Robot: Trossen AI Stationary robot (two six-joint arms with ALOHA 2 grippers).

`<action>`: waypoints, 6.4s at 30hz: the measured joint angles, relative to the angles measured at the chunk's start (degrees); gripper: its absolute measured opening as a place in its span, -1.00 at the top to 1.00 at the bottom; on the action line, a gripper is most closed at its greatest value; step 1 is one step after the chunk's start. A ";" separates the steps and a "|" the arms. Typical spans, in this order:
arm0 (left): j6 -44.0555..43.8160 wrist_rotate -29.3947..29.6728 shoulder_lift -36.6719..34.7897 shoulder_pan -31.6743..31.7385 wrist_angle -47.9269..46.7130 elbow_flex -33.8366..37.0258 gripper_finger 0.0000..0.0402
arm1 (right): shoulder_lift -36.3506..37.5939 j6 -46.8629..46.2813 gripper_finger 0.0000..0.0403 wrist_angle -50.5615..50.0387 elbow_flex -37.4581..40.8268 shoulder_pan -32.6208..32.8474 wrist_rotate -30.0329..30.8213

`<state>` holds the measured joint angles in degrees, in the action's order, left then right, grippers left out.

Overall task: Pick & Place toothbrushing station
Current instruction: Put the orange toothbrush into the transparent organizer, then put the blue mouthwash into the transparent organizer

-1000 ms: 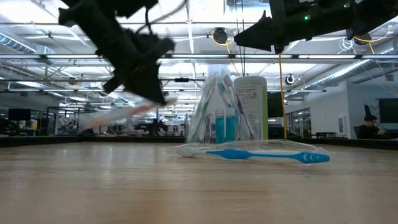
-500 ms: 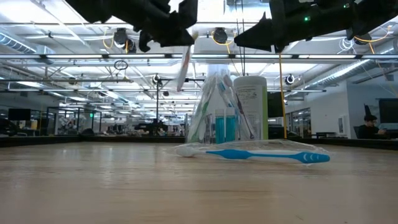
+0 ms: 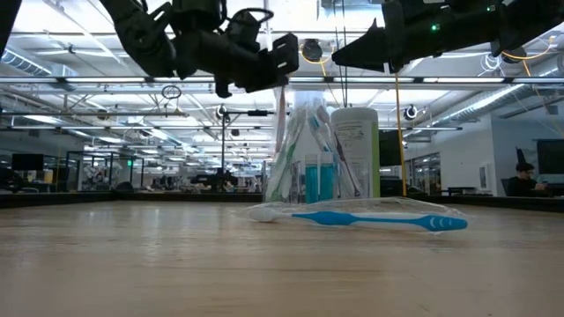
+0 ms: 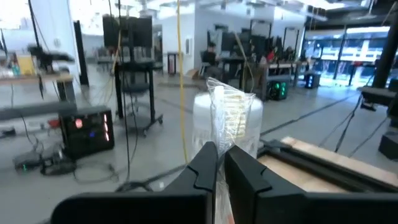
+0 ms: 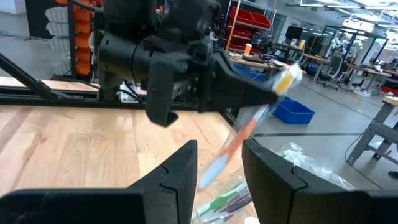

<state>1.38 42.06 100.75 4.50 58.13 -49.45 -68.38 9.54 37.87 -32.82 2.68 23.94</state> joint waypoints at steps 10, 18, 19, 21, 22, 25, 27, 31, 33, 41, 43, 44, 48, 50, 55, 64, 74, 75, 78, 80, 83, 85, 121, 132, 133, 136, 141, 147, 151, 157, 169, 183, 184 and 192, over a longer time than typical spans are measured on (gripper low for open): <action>3.29 0.01 1.38 0.08 -0.68 0.00 0.93 | 0.01 0.40 0.41 -0.01 0.00 0.00 0.00; 3.95 0.01 8.31 0.43 7.09 0.00 0.89 | 0.02 0.40 0.41 0.00 0.00 0.00 0.00; 3.97 -0.02 8.76 0.42 8.35 0.00 0.89 | 0.01 0.40 0.41 0.01 0.00 0.00 0.00; 3.95 0.00 8.91 0.41 8.93 0.00 0.88 | 0.02 0.40 0.41 -0.01 0.00 0.00 0.00; 3.94 0.00 8.89 0.32 8.20 0.00 0.88 | 0.02 0.40 0.41 -0.01 0.00 0.00 0.00; 3.97 0.62 8.94 -0.26 4.33 -0.02 0.88 | 0.01 0.85 0.41 0.01 0.00 0.00 0.00; 3.98 1.16 8.92 -0.65 1.78 -0.02 0.88 | 0.00 1.51 0.41 0.01 0.00 0.00 0.02; 4.11 1.25 8.91 -1.01 -5.34 -0.04 0.87 | 0.00 1.76 0.41 0.01 0.00 0.00 0.01; 3.68 1.29 8.79 -1.13 -6.76 -0.07 0.87 | 0.00 1.75 0.41 0.02 0.00 0.00 0.00; 3.25 1.33 8.78 -1.16 -7.37 -0.11 0.87 | 0.01 -2.98 0.41 -0.42 0.00 0.00 -0.13; 3.26 1.33 8.78 -1.17 -7.42 -0.11 0.87 | 0.01 -3.44 0.41 -0.42 0.00 0.00 -0.15; 3.38 1.33 8.78 -1.24 -7.44 -0.11 0.87 | 0.00 -3.41 0.41 -0.49 0.00 0.00 -0.15; 4.86 1.42 8.78 -2.04 -7.50 -0.11 0.86 | 0.00 -2.76 0.41 -1.45 0.00 0.02 -0.20; 5.67 1.42 8.76 -2.47 -7.56 -0.11 0.83 | 0.00 -2.75 0.41 -1.78 0.02 0.02 -0.20; 5.38 1.91 6.94 -3.31 -11.62 0.12 0.53 | 0.00 -2.65 0.35 -3.28 0.04 0.02 -0.20; -3.14 1.70 -6.02 -6.68 -33.94 0.06 0.01 | 0.00 -2.64 0.16 -3.74 0.04 0.04 -0.20; -18.68 -25.48 -26.24 -17.00 -60.06 0.00 -0.05 | 0.00 -2.64 0.14 -3.90 0.04 0.04 -0.15; -19.53 -27.49 -27.13 -18.68 -60.93 0.00 -0.05 | 0.00 -2.64 0.15 -3.86 0.04 0.04 -0.13; -22.80 -29.17 -28.00 -24.61 -62.87 -0.02 -0.05 | 0.00 -2.65 0.14 -3.85 0.04 0.04 -0.13; -25.09 -28.80 -27.84 -28.59 -66.16 -0.01 -0.05 | 0.00 -2.94 0.13 -3.85 0.04 0.04 -0.13; -32.62 -28.52 -27.29 -34.27 -71.60 -0.02 -0.05 | 0.00 -3.90 0.13 -3.48 0.04 0.04 -0.17; -37.87 -29.25 -26.26 -37.55 -75.82 -0.03 -0.05 | 0.00 -4.68 0.14 -3.04 0.04 0.04 -0.17; -74.66 -18.07 -0.99 -66.63 -73.29 0.00 -0.05 | 0.00 -9.86 0.15 -1.11 0.02 0.04 -0.22; -75.09 -17.91 0.45 -67.60 -73.89 -0.17 -0.05 | 0.00 -10.36 0.15 -0.84 0.02 0.04 -0.22; -75.07 -17.95 0.45 -67.68 -73.97 -0.15 -0.05 | 0.00 -10.36 0.15 -0.86 0.02 0.04 -0.22; -75.07 -18.16 0.45 -67.68 -74.09 -0.15 -0.05 | 0.00 -10.36 0.15 -0.84 0.02 0.04 -0.22; -75.07 -18.36 0.48 -67.65 -74.22 -0.13 -0.05 | 0.00 -10.36 0.15 -0.84 0.02 0.04 -0.22; -75.09 -18.45 0.50 -67.63 -74.66 -0.04 0.18 | 0.00 -10.38 0.15 -0.86 0.02 0.04 -0.22; -75.20 -18.54 0.54 -67.63 -74.75 -0.02 0.37 | 0.00 -10.38 0.15 -0.86 0.00 0.04 -0.22; -72.52 -20.33 -1.23 -66.73 -74.66 0.11 0.54 | 0.00 -10.38 0.15 -0.53 0.00 0.04 -0.22; -47.07 -19.46 -15.58 -54.19 -81.36 0.11 0.53 | 0.00 -9.44 0.15 0.98 -0.02 0.02 -5.97; 23.64 -12.81 -19.04 -30.99 -70.70 0.02 0.53 | -1.14 -18.32 0.00 -1.58 0.00 1.96 -13.60; 28.95 -12.53 -19.04 -29.63 -69.62 -0.02 0.53 | -1.27 -19.17 -0.02 -2.44 0.00 1.95 -13.53; 64.50 -11.91 -19.00 -20.68 -60.82 -0.02 0.53 | -4.17 -30.36 -0.13 -5.76 -0.02 1.79 -13.89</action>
<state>65.88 30.15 81.76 -16.18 -2.70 -49.47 -72.55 -20.82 32.11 -32.84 4.47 10.05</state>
